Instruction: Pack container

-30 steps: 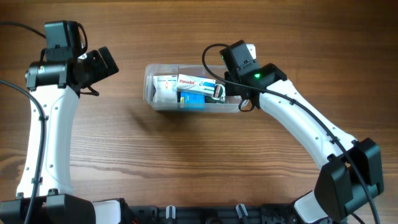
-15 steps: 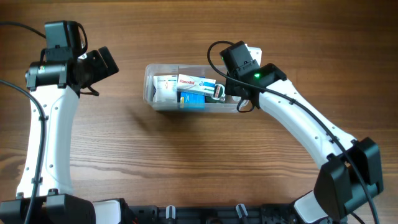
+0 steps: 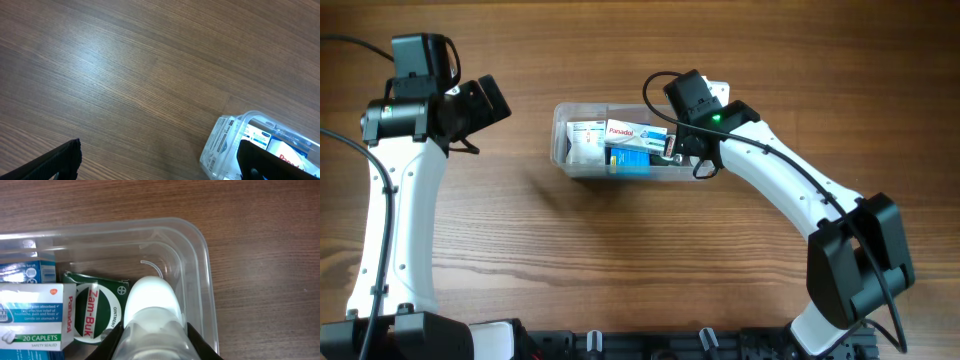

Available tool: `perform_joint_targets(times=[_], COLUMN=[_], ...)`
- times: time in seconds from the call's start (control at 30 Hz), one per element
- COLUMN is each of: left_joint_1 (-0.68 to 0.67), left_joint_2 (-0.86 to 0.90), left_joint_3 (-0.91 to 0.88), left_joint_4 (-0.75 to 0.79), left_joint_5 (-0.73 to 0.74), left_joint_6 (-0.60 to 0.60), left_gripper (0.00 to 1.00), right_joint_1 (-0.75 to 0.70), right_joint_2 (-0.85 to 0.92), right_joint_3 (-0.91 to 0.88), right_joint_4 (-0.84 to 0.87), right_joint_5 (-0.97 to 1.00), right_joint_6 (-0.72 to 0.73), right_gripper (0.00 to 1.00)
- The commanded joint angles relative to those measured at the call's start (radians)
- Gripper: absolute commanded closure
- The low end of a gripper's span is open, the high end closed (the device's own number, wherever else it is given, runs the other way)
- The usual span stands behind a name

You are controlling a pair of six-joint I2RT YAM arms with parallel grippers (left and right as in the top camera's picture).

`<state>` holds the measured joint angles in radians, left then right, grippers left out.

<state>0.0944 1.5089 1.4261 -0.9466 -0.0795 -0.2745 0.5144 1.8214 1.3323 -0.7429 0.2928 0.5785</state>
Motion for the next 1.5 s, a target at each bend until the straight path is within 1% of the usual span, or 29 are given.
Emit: perform_joint_targets(times=[0.0, 0.2, 0.3, 0.33, 0.47, 0.5, 0.53, 0.67, 0.8, 1.0, 1.17, 1.33, 1.47], left_joint_1=[0.004, 0.004, 0.004, 0.004, 0.004, 0.004, 0.004, 0.004, 0.004, 0.004, 0.004, 0.004, 0.004], left_joint_2=[-0.007, -0.007, -0.007, -0.007, -0.007, -0.007, -0.007, -0.007, -0.007, -0.007, -0.007, -0.007, -0.007], left_joint_3=[0.005, 0.005, 0.005, 0.005, 0.005, 0.005, 0.005, 0.005, 0.005, 0.005, 0.005, 0.005, 0.005], left_joint_4=[0.002, 0.002, 0.002, 0.002, 0.002, 0.002, 0.002, 0.002, 0.002, 0.002, 0.002, 0.002, 0.002], left_joint_5=[0.008, 0.008, 0.008, 0.008, 0.008, 0.008, 0.008, 0.008, 0.008, 0.008, 0.008, 0.008, 0.008], left_joint_6=[0.013, 0.013, 0.013, 0.013, 0.013, 0.013, 0.013, 0.013, 0.013, 0.013, 0.013, 0.013, 0.013], left_gripper=[0.0, 0.0, 0.0, 0.0, 0.0, 0.0, 0.0, 0.0, 0.0, 0.0, 0.0, 0.0, 0.0], right_joint_1=[0.0, 0.0, 0.0, 0.0, 0.0, 0.0, 0.0, 0.0, 0.0, 0.0, 0.0, -0.001, -0.001], right_joint_2=[0.041, 0.041, 0.041, 0.041, 0.041, 0.041, 0.041, 0.041, 0.037, -0.017, -0.066, -0.142, -0.274], right_joint_3=[0.001, 0.001, 0.001, 0.001, 0.001, 0.001, 0.001, 0.001, 0.006, 0.009, 0.009, 0.009, 0.009], right_joint_4=[0.016, 0.024, 0.024, 0.023, 0.016, 0.016, 0.016, 0.009, 0.009, 0.035, 0.053, 0.075, 0.072], right_joint_5=[-0.062, -0.088, -0.103, -0.103, -0.103, -0.103, -0.103, -0.095, -0.063, -0.045, 0.016, 0.051, 0.025], right_joint_6=[-0.007, -0.013, -0.028, -0.029, -0.037, -0.043, -0.055, -0.058, -0.11, -0.134, -0.149, -0.222, -0.239], right_gripper=[0.87, 0.85, 0.79, 0.75, 0.68, 0.65, 0.59, 0.5, 0.48, 0.48, 0.47, 0.41, 0.35])
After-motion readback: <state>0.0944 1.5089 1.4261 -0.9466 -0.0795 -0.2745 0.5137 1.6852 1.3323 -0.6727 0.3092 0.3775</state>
